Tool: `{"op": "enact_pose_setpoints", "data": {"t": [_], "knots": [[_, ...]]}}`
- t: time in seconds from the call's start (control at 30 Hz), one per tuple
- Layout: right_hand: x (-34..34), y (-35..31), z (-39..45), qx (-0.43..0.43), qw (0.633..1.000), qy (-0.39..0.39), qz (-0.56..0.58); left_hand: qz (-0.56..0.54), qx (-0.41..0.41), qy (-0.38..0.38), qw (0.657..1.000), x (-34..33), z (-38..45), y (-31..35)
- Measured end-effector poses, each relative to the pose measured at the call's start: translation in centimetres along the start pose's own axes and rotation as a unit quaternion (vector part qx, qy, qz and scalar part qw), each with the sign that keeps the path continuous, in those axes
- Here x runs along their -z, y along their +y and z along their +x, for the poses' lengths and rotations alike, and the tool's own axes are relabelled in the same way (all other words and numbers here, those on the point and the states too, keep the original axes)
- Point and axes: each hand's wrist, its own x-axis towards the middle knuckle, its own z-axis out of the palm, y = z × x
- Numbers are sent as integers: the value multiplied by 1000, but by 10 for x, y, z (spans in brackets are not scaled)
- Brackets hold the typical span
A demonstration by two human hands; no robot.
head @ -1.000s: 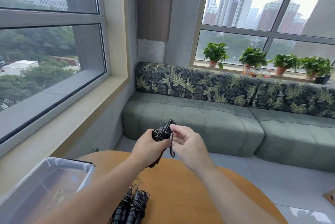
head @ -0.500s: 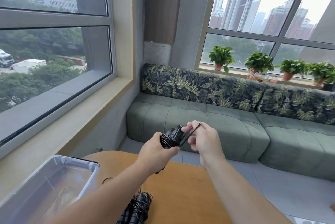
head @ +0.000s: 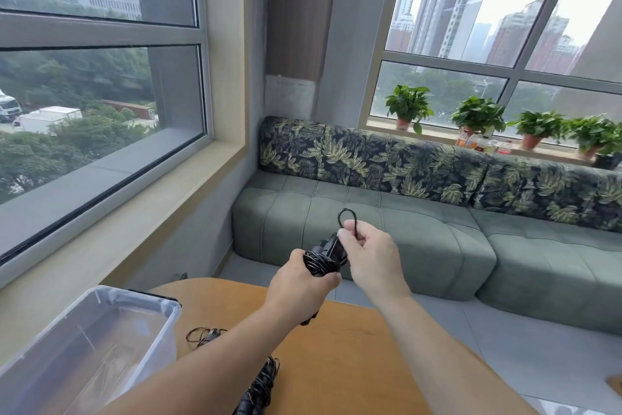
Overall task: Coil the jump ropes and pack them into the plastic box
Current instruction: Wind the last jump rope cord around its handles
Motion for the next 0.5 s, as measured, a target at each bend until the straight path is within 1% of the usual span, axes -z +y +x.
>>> {"op": "enact_pose_setpoints", "data": {"t": [0.03,0.1,0.17,0.2,0.27,0.33,0.43,0.5], "knots": [[1,6,1,20,998,35,-50,-2,-7,7,1000,-1,0,1],[5,15,-1,35,992,67,-96,-5,-23,27,999,-1,-2,3],[4,21,-6,45,986,49,-150,-9,-37,54,998,-1,-2,4],[4,21,-9,41,985,25,-165,-14,-42,68,997,-2,-2,3],[6,17,-11,9,988,-28,-155,-16,-49,88,995,-4,-1,2],[10,10,-8,-21,990,-74,-117,-10,-55,101,993,-5,-1,1],[15,5,-4,-39,989,-115,-84,1,-79,121,990,-7,-2,1],[19,4,-2,-82,989,-119,-30,13,-102,135,985,-9,-5,2]]}}
